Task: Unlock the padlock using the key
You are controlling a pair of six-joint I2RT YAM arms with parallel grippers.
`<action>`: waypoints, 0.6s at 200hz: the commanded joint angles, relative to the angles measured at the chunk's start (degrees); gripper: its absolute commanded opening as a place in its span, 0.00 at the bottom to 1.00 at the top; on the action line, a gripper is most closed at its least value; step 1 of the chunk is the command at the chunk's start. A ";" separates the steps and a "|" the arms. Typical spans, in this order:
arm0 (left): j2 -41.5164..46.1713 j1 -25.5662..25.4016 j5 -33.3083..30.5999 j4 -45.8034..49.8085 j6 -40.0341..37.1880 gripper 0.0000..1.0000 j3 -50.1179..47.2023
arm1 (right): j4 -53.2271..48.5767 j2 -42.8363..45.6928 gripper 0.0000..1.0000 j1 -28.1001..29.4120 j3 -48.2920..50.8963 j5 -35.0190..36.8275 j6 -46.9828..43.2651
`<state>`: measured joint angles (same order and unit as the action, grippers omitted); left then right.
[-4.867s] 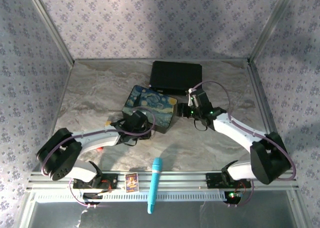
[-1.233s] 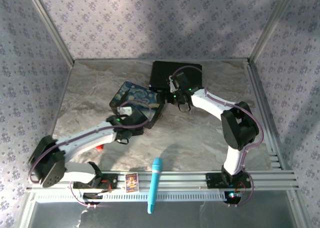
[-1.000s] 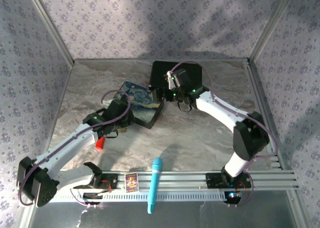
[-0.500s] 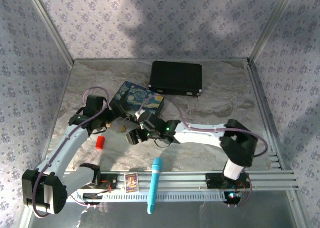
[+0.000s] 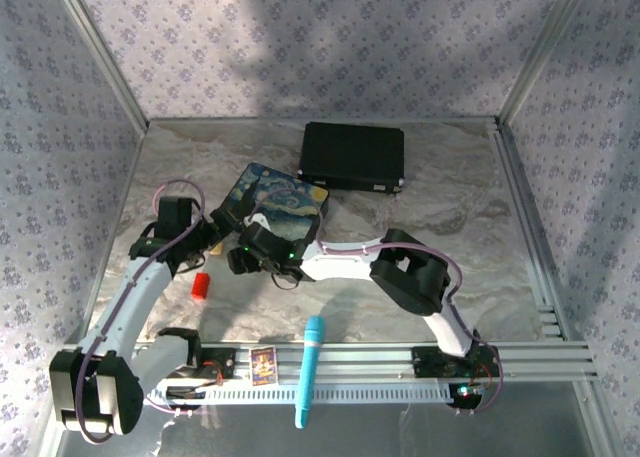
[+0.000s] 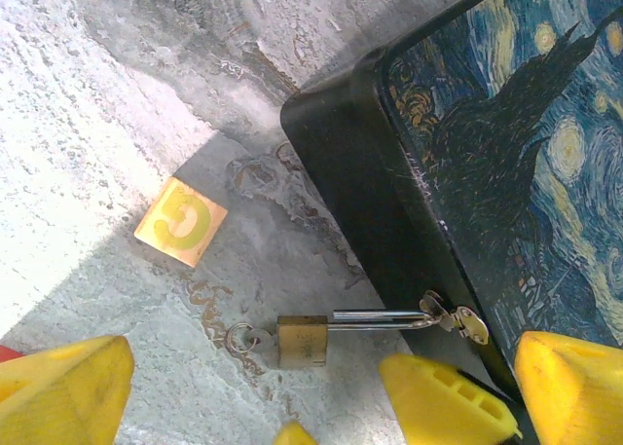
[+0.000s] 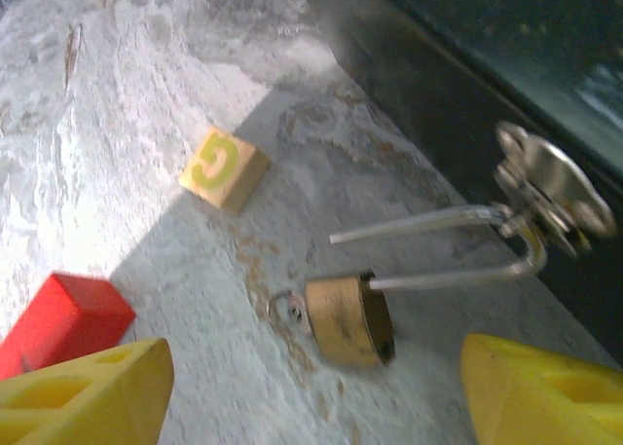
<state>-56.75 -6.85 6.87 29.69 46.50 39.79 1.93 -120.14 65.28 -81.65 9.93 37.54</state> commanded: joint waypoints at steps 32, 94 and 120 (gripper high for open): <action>2.77 0.17 0.39 -1.46 -0.02 1.00 -1.73 | -5.76 -5.39 0.70 0.03 -4.96 3.32 1.92; 3.02 0.15 -0.70 -2.32 0.13 1.00 -2.90 | -5.57 -8.61 0.60 -0.59 -7.13 1.83 2.35; 2.95 0.17 -0.90 -2.64 0.13 1.00 -2.96 | -5.09 -9.76 0.52 -0.90 -7.30 0.30 2.80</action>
<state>-54.61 -6.85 6.61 28.32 46.54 36.56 -2.61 -127.28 64.84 -87.70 11.75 39.20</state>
